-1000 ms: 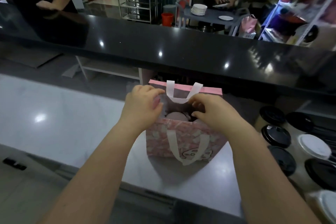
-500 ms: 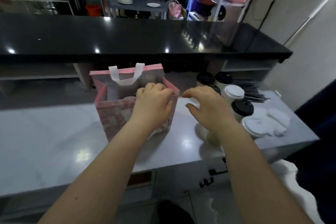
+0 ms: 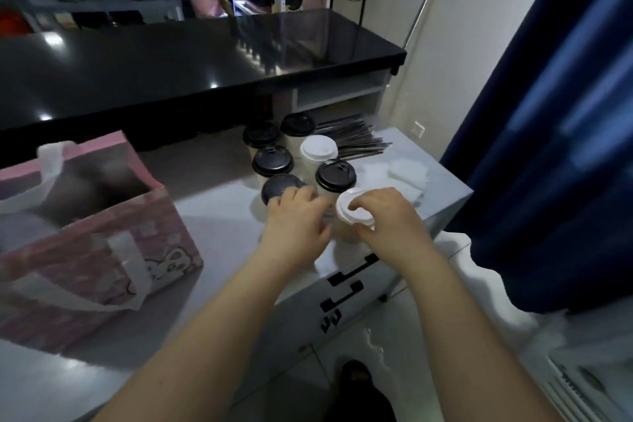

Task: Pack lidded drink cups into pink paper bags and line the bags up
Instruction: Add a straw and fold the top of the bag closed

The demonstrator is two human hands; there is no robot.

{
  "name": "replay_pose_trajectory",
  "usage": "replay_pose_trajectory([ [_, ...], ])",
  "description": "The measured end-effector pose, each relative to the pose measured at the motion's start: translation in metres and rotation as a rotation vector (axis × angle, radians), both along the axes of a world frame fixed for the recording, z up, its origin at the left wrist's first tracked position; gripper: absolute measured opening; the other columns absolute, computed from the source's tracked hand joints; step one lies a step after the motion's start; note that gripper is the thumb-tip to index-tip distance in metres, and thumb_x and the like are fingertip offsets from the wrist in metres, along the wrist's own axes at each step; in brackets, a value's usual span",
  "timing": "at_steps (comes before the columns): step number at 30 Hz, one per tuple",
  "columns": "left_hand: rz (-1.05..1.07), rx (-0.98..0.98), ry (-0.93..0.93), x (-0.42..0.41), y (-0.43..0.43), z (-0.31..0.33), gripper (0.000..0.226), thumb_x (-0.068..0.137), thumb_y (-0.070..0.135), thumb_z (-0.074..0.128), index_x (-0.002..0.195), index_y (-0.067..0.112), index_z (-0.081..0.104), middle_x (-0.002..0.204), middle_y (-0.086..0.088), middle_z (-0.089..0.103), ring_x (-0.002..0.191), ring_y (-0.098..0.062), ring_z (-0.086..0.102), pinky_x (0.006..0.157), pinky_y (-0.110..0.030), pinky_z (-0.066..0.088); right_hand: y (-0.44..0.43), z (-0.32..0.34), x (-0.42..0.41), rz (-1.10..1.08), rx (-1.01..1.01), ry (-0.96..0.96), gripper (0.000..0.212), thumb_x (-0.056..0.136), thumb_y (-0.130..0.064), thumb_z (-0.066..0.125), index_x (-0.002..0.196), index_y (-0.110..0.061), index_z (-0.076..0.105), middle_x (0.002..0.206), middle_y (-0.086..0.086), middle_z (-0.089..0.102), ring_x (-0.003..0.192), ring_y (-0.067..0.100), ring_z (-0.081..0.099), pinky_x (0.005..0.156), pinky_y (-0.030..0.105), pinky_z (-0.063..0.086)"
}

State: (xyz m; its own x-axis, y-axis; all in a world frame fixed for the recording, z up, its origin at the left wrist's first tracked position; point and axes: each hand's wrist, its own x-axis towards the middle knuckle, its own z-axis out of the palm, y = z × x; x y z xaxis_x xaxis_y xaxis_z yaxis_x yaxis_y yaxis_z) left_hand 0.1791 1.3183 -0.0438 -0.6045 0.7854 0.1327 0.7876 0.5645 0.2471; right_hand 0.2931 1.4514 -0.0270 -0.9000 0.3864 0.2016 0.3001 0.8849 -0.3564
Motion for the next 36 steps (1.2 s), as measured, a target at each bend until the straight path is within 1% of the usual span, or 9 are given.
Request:
replay_pose_trajectory([
  [2,0.008,0.018,-0.026,0.001,0.028,-0.005,0.039,0.090,0.039,0.053,0.129,0.032,0.055,0.127,0.004,0.051,0.121,-0.023,0.040,0.097,-0.042,0.033,0.031,-0.007,0.002,-0.027,-0.005,-0.039,0.028,0.084,-0.017,0.067,0.112,-0.020,0.066,0.118,-0.005,0.063,0.116,0.020,0.045,0.095,0.034,0.039],
  [4,0.025,0.026,-0.047,0.000,0.057,-0.011,0.041,0.091,0.038,0.053,0.132,0.032,0.053,0.129,0.005,0.050,0.122,-0.022,0.039,0.099,-0.041,0.032,0.065,-0.014,0.002,-0.035,-0.025,-0.062,0.028,0.087,-0.020,0.066,0.114,-0.023,0.064,0.120,-0.007,0.061,0.118,0.017,0.043,0.096,0.032,0.038],
  [9,0.033,0.051,-0.054,0.002,0.137,-0.018,0.041,0.093,0.038,0.052,0.133,0.031,0.053,0.132,0.006,0.053,0.124,-0.022,0.038,0.100,-0.040,0.029,0.153,-0.028,0.000,-0.049,-0.094,-0.097,0.032,0.088,-0.025,0.067,0.119,-0.027,0.061,0.125,-0.009,0.058,0.120,0.015,0.041,0.096,0.034,0.040],
  [16,0.096,-0.149,-0.105,-0.003,0.219,-0.041,0.043,0.093,0.035,0.049,0.136,0.030,0.048,0.135,0.002,0.051,0.128,-0.025,0.036,0.102,-0.043,0.028,0.247,-0.060,-0.020,-0.061,-0.186,-0.250,0.037,0.086,-0.025,0.067,0.121,-0.031,0.056,0.125,-0.007,0.055,0.118,0.018,0.043,0.090,0.036,0.044],
  [22,0.142,-0.249,-0.138,-0.009,0.261,-0.056,0.045,0.092,0.035,0.049,0.137,0.029,0.047,0.135,0.001,0.051,0.127,-0.026,0.037,0.101,-0.043,0.029,0.294,-0.085,-0.038,-0.039,-0.275,-0.323,0.040,0.087,-0.027,0.065,0.126,-0.027,0.054,0.129,-0.004,0.054,0.122,0.021,0.043,0.093,0.039,0.045],
  [27,0.179,-0.332,-0.156,-0.022,0.286,-0.063,0.048,0.091,0.034,0.048,0.138,0.028,0.046,0.133,-0.001,0.052,0.126,-0.028,0.040,0.099,-0.043,0.032,0.318,-0.103,-0.057,-0.077,-0.350,-0.324,0.035,0.096,-0.031,0.052,0.130,-0.023,0.054,0.131,0.001,0.055,0.124,0.025,0.043,0.096,0.041,0.043],
  [29,0.195,-0.358,-0.168,-0.030,0.295,-0.064,0.048,0.091,0.033,0.049,0.139,0.027,0.046,0.134,-0.002,0.051,0.126,-0.029,0.039,0.100,-0.044,0.032,0.329,-0.112,-0.066,-0.093,-0.310,-0.350,0.036,0.098,-0.028,0.048,0.133,-0.023,0.052,0.134,0.003,0.053,0.124,0.028,0.041,0.096,0.042,0.041],
  [32,0.217,-0.378,-0.176,-0.040,0.308,-0.064,0.046,0.090,0.033,0.050,0.136,0.024,0.047,0.131,-0.004,0.052,0.125,-0.030,0.039,0.099,-0.044,0.033,0.344,-0.124,-0.084,-0.125,-0.228,-0.377,0.041,0.097,-0.027,0.048,0.138,-0.024,0.046,0.139,0.004,0.047,0.126,0.031,0.036,0.097,0.042,0.034],
  [36,0.222,-0.395,-0.183,-0.049,0.318,-0.063,0.046,0.091,0.035,0.050,0.136,0.024,0.046,0.131,-0.004,0.052,0.125,-0.031,0.040,0.099,-0.046,0.034,0.352,-0.143,-0.101,-0.180,-0.177,-0.485,0.059,0.091,-0.043,0.056,0.143,-0.024,0.033,0.149,0.001,0.033,0.135,0.032,0.024,0.107,0.049,0.025],
])
